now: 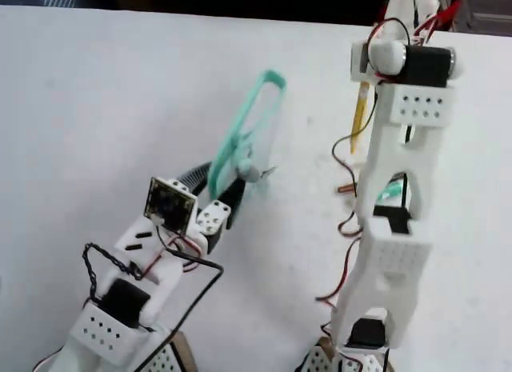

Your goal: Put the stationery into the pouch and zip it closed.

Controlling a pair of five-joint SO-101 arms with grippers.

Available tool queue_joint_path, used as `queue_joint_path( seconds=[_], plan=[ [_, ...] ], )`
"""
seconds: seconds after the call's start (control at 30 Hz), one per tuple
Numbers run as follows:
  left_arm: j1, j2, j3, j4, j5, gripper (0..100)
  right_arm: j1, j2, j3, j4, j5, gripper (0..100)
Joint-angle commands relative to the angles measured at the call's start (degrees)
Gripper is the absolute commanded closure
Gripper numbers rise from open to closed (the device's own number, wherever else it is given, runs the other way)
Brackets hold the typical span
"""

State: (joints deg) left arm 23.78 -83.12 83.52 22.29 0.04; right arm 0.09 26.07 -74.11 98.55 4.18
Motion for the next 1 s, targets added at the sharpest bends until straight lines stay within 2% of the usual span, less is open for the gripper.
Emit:
queue_joint_path(
  seconds=[0.0,0.1,0.2,0.3,0.43,0.6,0.8,0.97],
  plan=[
    [0.3,-0.3,-0.6,0.1,0.7,85,-2.9,-16.2,-0.4,0.0,-4.7,98.1],
    [0.2,-0.3,-0.6,0.0,0.7,85,-10.0,-26.1,0.4,-1.4,-5.3,98.1],
    [0.1,-0.3,-0.6,0.0,0.7,85,-18.2,-29.1,0.1,-4.8,-5.5,98.1],
    [0.0,-0.3,-0.6,0.0,0.7,85,-21.7,-29.2,0.0,-8.6,-6.7,98.1],
    [-0.1,-0.3,-0.5,0.0,0.7,85,-22.0,-29.1,0.4,-8.3,-11.0,98.1],
    [-0.1,-0.3,-0.6,0.0,0.7,85,-22.3,-28.1,3.5,-6.8,-11.7,98.1],
    [-0.1,-0.3,-0.5,0.0,0.7,85,-20.1,-24.7,4.0,-12.7,-14.9,98.1],
    [-0.1,-0.3,-0.4,0.0,0.7,85,-20.1,-22.6,4.0,-12.6,-15.2,98.1]
  ],
)
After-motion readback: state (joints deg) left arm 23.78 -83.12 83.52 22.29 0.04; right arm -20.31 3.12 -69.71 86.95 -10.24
